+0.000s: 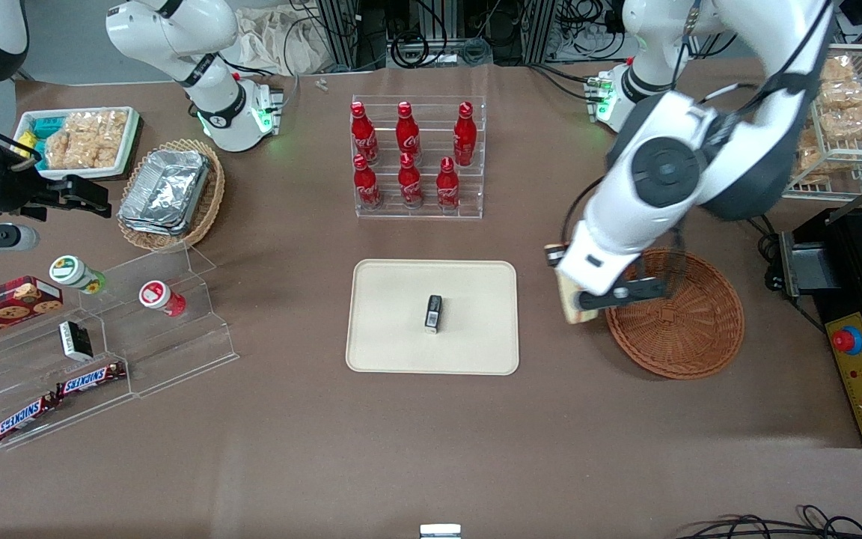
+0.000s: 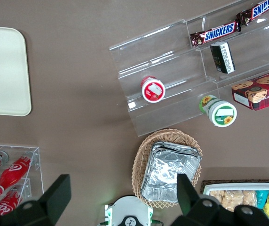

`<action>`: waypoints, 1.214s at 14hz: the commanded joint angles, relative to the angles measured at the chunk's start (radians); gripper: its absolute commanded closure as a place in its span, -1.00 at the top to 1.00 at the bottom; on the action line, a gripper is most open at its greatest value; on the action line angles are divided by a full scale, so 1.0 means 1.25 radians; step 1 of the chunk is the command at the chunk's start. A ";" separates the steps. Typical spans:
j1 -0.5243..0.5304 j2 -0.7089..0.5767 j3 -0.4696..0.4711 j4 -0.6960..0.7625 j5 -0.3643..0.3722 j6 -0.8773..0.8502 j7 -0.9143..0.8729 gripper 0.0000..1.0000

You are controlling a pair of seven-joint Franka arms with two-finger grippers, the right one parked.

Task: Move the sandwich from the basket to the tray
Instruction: 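Carry the held sandwich from the basket over the cream tray, then lower the sandwich onto the tray beside the black box and release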

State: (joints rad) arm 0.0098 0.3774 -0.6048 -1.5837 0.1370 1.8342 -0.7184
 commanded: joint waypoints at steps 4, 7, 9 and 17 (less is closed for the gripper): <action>-0.095 0.203 0.009 0.029 0.052 0.157 0.014 -1.00; -0.106 0.277 0.008 0.029 0.164 0.216 -0.051 -1.00; -0.116 0.310 0.008 0.034 0.199 0.230 -0.062 -1.00; -0.105 0.324 0.008 0.047 0.234 0.251 -0.065 1.00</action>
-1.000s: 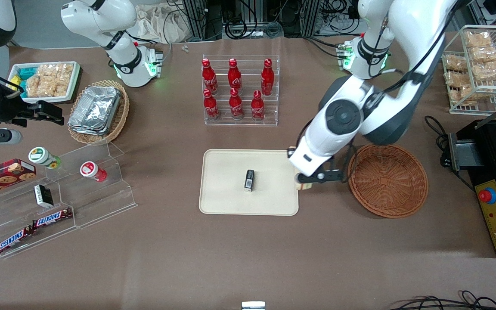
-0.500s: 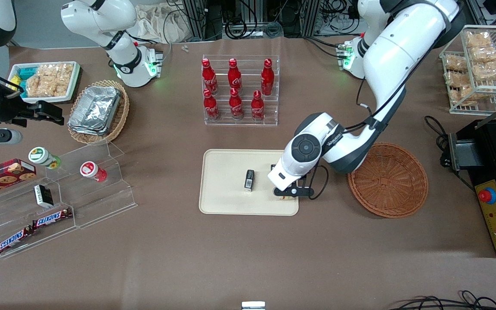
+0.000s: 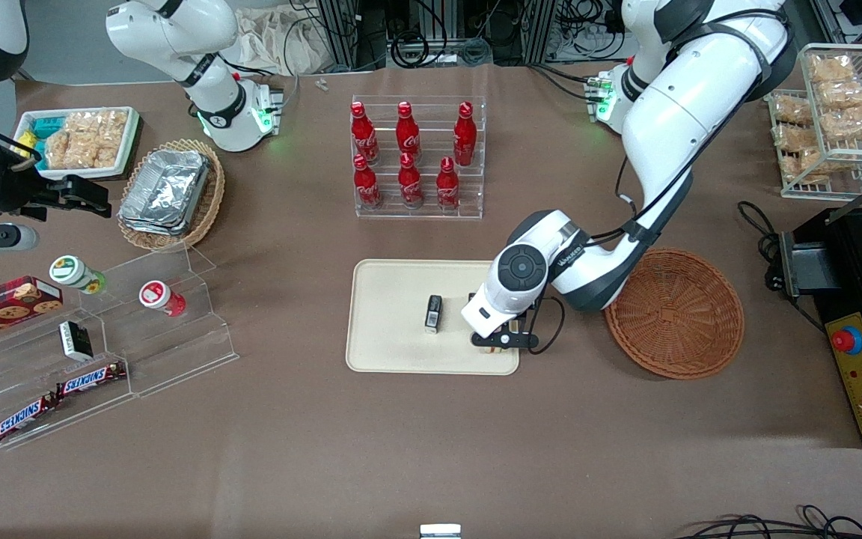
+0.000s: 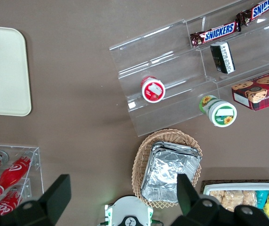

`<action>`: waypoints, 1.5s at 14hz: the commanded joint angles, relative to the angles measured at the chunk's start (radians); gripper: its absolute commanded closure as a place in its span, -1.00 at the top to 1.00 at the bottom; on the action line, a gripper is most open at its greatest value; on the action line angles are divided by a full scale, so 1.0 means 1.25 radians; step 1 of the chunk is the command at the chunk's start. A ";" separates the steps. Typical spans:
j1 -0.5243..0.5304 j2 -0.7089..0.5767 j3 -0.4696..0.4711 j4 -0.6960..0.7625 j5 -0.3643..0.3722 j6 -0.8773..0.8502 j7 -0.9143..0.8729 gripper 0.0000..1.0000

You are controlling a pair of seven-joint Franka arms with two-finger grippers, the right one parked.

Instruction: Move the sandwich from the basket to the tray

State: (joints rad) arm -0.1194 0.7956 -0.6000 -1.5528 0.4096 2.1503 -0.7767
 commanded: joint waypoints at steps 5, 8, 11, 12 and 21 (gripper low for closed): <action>0.044 -0.180 0.003 0.021 0.004 -0.138 -0.016 1.00; 0.122 -0.296 -0.002 -0.025 -0.079 -0.207 -0.003 1.00; 0.198 -0.425 -0.001 -0.106 -0.153 -0.212 0.088 1.00; 0.234 -0.466 -0.002 -0.136 -0.178 -0.211 0.119 1.00; 0.481 -0.621 0.004 -0.176 -0.313 -0.362 0.586 1.00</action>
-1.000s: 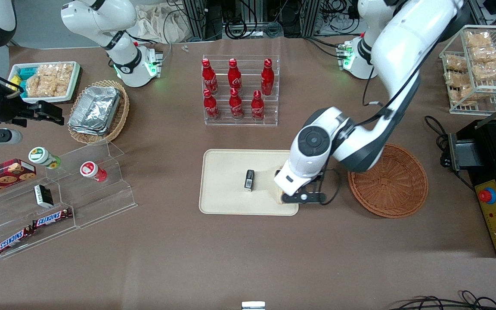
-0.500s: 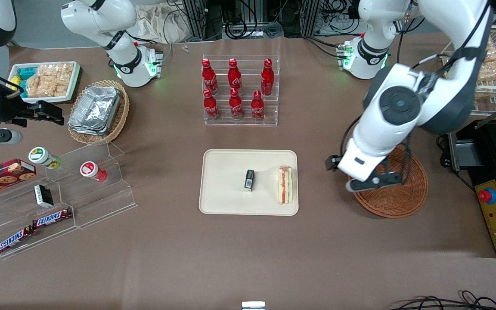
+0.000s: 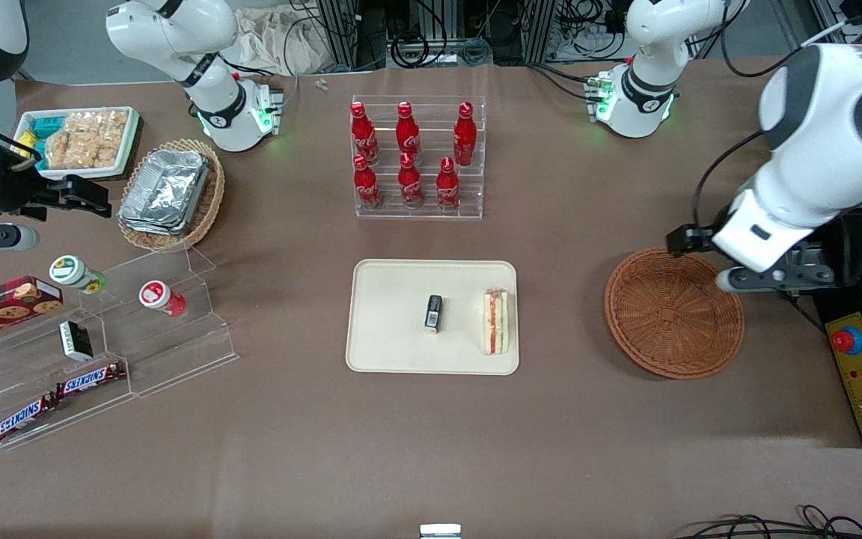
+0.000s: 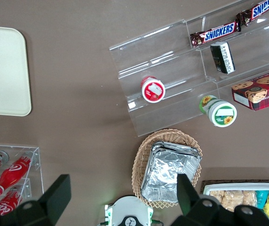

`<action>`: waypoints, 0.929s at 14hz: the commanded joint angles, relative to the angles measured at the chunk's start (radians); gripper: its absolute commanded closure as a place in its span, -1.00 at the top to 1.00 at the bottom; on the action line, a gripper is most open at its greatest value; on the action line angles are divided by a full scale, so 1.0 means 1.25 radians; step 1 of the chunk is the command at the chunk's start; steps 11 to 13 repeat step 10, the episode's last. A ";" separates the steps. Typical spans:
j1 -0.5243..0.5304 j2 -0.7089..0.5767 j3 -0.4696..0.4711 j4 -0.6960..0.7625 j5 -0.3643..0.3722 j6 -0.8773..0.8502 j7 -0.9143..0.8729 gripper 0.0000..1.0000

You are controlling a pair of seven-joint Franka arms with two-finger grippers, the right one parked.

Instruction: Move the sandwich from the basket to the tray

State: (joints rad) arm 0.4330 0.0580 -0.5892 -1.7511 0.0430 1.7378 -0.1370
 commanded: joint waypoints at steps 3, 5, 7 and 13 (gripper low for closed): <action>0.067 -0.024 -0.004 0.025 -0.005 -0.091 0.134 1.00; 0.078 -0.021 -0.004 0.048 -0.005 -0.087 0.135 1.00; 0.076 0.003 -0.005 0.083 0.021 -0.091 0.129 1.00; 0.056 0.010 -0.011 0.094 0.076 -0.089 0.123 1.00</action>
